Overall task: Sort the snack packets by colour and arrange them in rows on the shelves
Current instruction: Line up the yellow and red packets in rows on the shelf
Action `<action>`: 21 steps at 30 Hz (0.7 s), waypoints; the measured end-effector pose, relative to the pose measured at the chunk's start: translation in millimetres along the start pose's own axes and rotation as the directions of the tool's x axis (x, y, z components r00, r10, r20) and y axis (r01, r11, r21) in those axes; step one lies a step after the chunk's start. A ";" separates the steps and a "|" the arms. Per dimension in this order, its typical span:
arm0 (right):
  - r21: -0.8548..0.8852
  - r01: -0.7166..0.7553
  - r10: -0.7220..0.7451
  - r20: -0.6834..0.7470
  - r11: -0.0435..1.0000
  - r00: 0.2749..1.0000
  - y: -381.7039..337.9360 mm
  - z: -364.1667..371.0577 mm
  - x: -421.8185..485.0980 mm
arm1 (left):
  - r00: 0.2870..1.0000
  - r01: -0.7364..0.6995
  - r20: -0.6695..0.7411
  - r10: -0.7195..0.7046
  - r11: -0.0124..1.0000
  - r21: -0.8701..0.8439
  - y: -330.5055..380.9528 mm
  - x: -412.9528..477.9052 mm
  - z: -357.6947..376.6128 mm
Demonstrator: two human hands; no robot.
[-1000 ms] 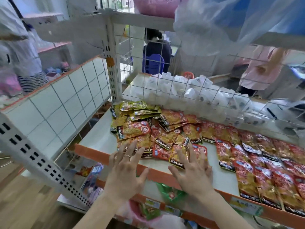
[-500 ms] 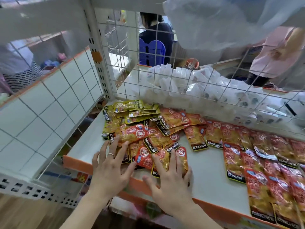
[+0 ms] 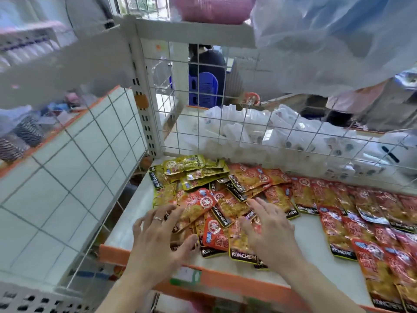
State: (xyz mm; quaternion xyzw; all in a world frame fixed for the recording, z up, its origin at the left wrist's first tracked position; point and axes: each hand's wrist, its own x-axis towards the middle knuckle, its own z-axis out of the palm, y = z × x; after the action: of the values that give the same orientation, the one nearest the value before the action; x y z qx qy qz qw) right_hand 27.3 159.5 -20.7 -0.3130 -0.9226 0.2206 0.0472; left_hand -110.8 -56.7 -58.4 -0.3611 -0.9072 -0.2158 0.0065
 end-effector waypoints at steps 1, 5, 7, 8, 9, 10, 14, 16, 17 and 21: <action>0.030 -0.003 0.004 -0.024 1.000 1.000 -1.0 0.1 9.5 | 1.000 0.010 -0.005 -0.010 1.000 -0.012 0.6 7.2 -1.2; 0.054 -0.084 0.091 -0.146 0.995 0.985 -8.7 -6.6 48.7 | 0.998 0.053 -0.020 -0.055 0.996 -0.077 6.9 43.6 -3.1; 0.050 -0.111 0.117 -0.151 0.993 0.982 -12.7 -11.0 64.2 | 0.997 0.064 -0.042 -0.067 0.995 -0.078 9.3 64.0 -2.8; 0.047 -0.106 0.111 -0.127 0.993 0.986 -14.9 -12.4 70.4 | 0.996 0.076 -0.043 -0.079 0.994 -0.073 10.0 74.7 -2.6; 0.032 -0.099 0.102 -0.088 0.995 0.991 -17.0 -12.6 75.5 | 0.995 0.092 -0.035 -0.095 0.994 -0.066 10.8 85.2 -2.6; 0.005 -0.097 0.097 -0.043 0.995 0.994 -19.0 -11.9 79.9 | 0.993 0.111 -0.024 -0.112 0.992 -0.057 10.8 95.5 -2.5; -0.103 -0.097 0.108 0.105 0.990 0.989 -25.6 -4.0 84.4 | 0.983 0.177 0.039 -0.177 0.984 0.003 3.3 132.4 -4.1; -0.098 -0.078 0.090 0.123 0.992 0.988 -26.6 1.3 79.8 | 0.977 0.191 0.091 -0.193 0.981 0.039 -2.2 147.2 -3.3; -0.089 -0.063 0.074 0.119 0.994 0.990 -26.4 2.7 76.8 | 0.972 0.193 0.121 -0.199 0.979 0.062 -5.3 153.5 -2.1; 0.042 0.006 -0.009 0.062 0.999 0.998 -22.7 3.3 66.9 | 0.946 0.199 0.228 -0.232 0.967 0.159 -21.5 167.7 8.3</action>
State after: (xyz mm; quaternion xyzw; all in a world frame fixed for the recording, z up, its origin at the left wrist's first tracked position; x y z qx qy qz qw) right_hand -39.6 182.3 -17.2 -0.3014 -0.9199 0.2494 0.0259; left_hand -247.8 42.0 -46.1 -0.2823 -0.9475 -0.1078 -0.1047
